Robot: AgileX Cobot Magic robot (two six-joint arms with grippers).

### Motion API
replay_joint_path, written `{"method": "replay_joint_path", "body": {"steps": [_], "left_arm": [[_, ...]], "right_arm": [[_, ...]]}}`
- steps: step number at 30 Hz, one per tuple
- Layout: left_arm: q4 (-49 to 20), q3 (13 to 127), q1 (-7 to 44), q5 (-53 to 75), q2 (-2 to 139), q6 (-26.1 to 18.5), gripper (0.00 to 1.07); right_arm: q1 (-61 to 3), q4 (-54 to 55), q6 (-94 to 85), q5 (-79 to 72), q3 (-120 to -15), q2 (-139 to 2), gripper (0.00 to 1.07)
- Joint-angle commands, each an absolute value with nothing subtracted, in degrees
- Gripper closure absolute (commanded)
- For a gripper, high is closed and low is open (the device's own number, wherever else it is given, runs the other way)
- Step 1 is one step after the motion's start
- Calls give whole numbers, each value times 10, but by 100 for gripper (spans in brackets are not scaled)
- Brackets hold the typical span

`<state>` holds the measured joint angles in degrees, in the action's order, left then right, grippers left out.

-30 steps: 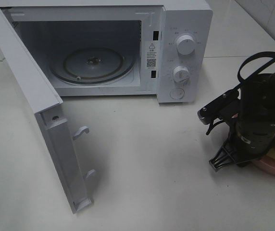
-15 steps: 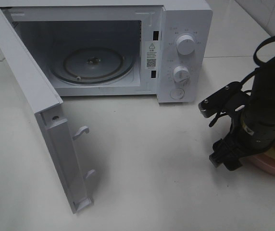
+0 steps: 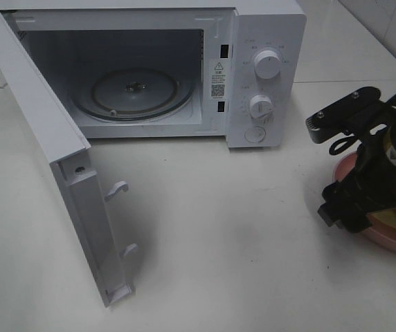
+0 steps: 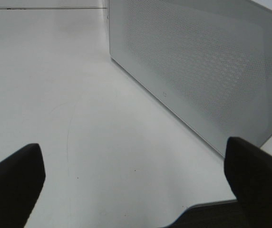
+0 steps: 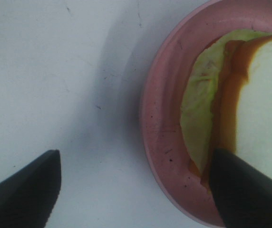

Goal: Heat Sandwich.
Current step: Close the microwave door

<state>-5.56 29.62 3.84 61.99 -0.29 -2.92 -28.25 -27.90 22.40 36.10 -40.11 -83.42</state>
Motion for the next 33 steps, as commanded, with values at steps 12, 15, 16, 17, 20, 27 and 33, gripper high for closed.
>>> {"method": "replay_joint_path", "body": {"steps": [12, 15, 16, 17, 20, 27, 33], "left_arm": [[-60, 295, 36, 612, -6, -27, 10], [-60, 295, 36, 612, -6, -27, 10], [-60, 295, 36, 612, -6, -27, 10], [-60, 295, 36, 612, -6, -27, 10], [-60, 295, 36, 612, -6, -27, 10], [-60, 295, 36, 612, -6, -27, 10], [-60, 295, 36, 612, -6, -27, 10]], "right_arm": [[-281, -184, 139, 451, -402, -655, 28], [-281, -175, 130, 466, -402, -631, 28], [-281, -165, 117, 484, -402, -606, 29], [-281, -162, 111, 495, -402, -594, 29], [-281, -151, 90, 531, -402, -559, 30], [-281, -120, 58, 612, -402, -477, 31], [-281, -110, 42, 669, -401, -370, 31]]}}
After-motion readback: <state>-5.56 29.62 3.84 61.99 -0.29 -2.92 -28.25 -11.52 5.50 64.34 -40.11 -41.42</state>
